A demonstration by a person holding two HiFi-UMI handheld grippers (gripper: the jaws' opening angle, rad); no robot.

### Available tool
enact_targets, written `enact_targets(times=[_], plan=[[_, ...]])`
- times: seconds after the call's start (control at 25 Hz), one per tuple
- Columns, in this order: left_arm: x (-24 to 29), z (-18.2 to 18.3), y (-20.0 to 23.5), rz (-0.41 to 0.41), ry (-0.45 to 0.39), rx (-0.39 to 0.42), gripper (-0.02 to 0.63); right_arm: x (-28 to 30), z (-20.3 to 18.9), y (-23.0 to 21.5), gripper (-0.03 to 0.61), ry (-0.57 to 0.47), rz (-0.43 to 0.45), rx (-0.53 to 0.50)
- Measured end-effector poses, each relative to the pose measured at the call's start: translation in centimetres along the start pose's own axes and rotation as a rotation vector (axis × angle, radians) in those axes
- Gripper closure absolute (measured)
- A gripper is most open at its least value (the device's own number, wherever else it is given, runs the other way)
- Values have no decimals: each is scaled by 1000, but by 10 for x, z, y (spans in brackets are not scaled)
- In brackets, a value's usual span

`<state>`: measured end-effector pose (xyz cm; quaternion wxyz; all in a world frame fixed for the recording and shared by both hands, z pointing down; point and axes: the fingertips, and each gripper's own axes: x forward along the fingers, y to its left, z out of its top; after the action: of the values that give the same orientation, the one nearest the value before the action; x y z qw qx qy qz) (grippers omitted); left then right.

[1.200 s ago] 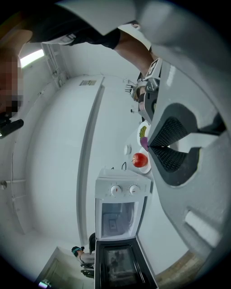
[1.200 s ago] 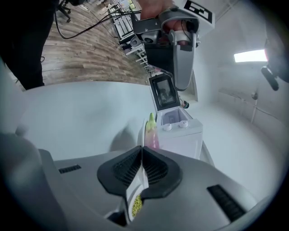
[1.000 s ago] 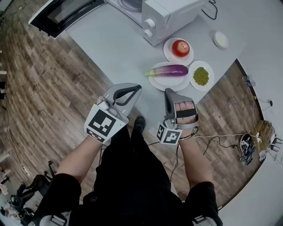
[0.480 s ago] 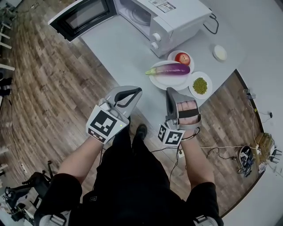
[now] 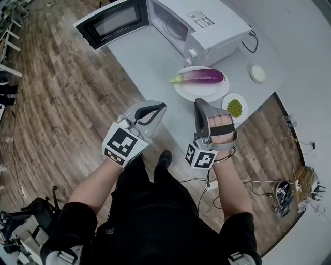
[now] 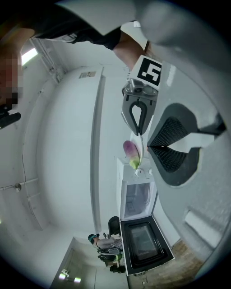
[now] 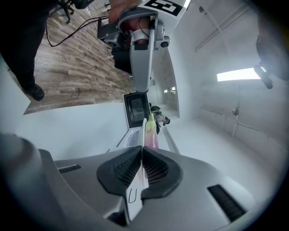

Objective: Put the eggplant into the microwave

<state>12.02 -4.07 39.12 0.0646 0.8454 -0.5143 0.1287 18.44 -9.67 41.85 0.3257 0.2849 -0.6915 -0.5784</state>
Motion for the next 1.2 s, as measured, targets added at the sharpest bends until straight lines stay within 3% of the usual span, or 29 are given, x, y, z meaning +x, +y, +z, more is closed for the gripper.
enact_targets(times=[0.4,0.72,1.2], plan=[[-23,16,53,-12,-43,27,607,38,43,-33,555,15,-29,-14],[-54,33,128,-10,-48,70,607,84,98,-58,555,25,-63,6],[-79,47,212,-120,-72,143,607,148,160,-82,555,122,-104,35]])
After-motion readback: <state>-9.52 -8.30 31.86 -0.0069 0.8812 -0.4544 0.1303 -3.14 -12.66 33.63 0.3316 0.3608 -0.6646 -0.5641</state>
